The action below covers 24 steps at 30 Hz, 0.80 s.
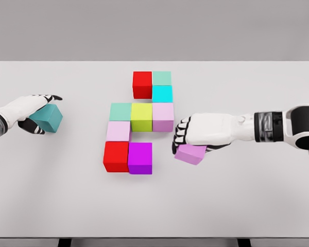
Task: Assemble the squares on the desktop into the number 2
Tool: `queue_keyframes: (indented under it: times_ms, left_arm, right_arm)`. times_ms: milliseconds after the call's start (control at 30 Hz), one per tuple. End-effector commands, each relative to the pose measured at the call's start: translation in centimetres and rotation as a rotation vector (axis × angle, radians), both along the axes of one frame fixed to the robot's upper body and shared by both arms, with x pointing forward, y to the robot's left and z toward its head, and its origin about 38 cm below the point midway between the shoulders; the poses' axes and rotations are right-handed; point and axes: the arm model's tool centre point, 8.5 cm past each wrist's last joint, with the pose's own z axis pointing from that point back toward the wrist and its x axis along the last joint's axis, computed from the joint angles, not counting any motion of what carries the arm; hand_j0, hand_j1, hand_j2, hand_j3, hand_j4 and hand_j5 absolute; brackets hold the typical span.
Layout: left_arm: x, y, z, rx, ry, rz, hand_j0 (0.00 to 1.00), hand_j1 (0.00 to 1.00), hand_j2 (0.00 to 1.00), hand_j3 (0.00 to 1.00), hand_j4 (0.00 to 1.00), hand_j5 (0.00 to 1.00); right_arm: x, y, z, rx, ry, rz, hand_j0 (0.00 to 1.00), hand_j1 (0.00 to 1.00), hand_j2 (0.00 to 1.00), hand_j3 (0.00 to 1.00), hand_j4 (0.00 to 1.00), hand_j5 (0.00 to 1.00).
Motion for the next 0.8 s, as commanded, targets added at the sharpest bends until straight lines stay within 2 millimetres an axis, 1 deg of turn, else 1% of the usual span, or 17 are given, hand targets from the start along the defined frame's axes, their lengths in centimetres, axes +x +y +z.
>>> queue_keyframes:
  times_ms: [0,67,133,200,300,333,367,400,467,600,667,767]
  left_arm:
    - [0.0,0.0,-0.1,0.002,0.001,-0.001,0.85,0.85,0.85,0.85,0.85,0.85]
    - [0.0,0.1,-0.2,0.004,0.005,0.003,0.82,0.82,0.82,0.82,0.82,0.82]
    - [0.0,0.2,-0.3,0.004,0.006,0.004,0.8,0.8,0.8,0.8,0.8,0.8]
    - [0.0,0.2,-0.3,0.003,0.009,0.005,0.75,0.75,0.75,0.75,0.75,0.75]
    - [0.0,0.2,-0.4,0.002,0.007,0.005,0.63,0.63,0.63,0.63,0.63,0.63]
    - [0.0,0.2,-0.4,0.002,0.007,0.005,0.63,0.63,0.63,0.63,0.63,0.63]
    - [0.0,0.2,-0.4,0.002,0.007,0.005,0.6,0.6,0.6,0.6,0.6,0.6]
    - [0.0,0.2,-0.4,0.002,0.008,0.006,0.56,0.56,0.56,0.56,0.56,0.56]
    - [0.0,0.2,-0.4,0.002,0.009,0.006,0.52,0.52,0.52,0.52,0.52,0.52]
    - [0.1,-0.1,-0.4,-0.002,0.006,0.007,0.49,0.49,0.49,0.49,0.49,0.49]
    - [0.3,-0.1,0.0,-0.002,-0.001,0.009,0.46,0.46,0.46,0.46,0.46,0.46]
    - [0.5,-0.1,0.4,-0.004,-0.013,0.011,0.46,0.46,0.46,0.46,0.46,0.46]
  right_arm:
    - [-0.8,1.9,-1.0,0.016,0.033,0.044,0.48,0.48,0.48,0.48,0.48,0.48]
    - [-1.0,2.8,-1.3,0.015,0.04,0.071,0.48,0.48,0.48,0.48,0.48,0.48]
    - [-0.9,3.0,-1.0,0.018,0.032,0.075,0.5,0.5,0.5,0.5,0.5,0.5]
    - [-0.9,3.7,-0.8,0.032,0.028,0.087,0.51,0.51,0.51,0.51,0.51,0.51]
    - [-0.9,3.8,-0.9,0.033,0.03,0.089,0.51,0.51,0.51,0.51,0.51,0.51]
    - [-0.9,3.8,-0.9,0.033,0.03,0.089,0.51,0.51,0.51,0.51,0.51,0.51]
    - [-0.9,3.8,-0.9,0.032,0.031,0.09,0.51,0.51,0.51,0.51,0.51,0.51]
    - [-1.0,4.0,-1.0,0.021,0.033,0.1,0.51,0.51,0.51,0.51,0.51,0.51]
    - [-1.2,4.2,-1.3,0.009,0.037,0.111,0.51,0.51,0.51,0.51,0.51,0.51]
    - [-0.8,4.2,-0.7,0.0,0.015,0.109,0.51,0.51,0.51,0.51,0.51,0.51]
    - [-0.7,4.0,-0.9,-0.014,0.007,0.104,0.51,0.51,0.51,0.51,0.51,0.51]
    - [-0.3,3.9,-0.6,-0.02,-0.005,0.097,0.51,0.51,0.51,0.51,0.51,0.51]
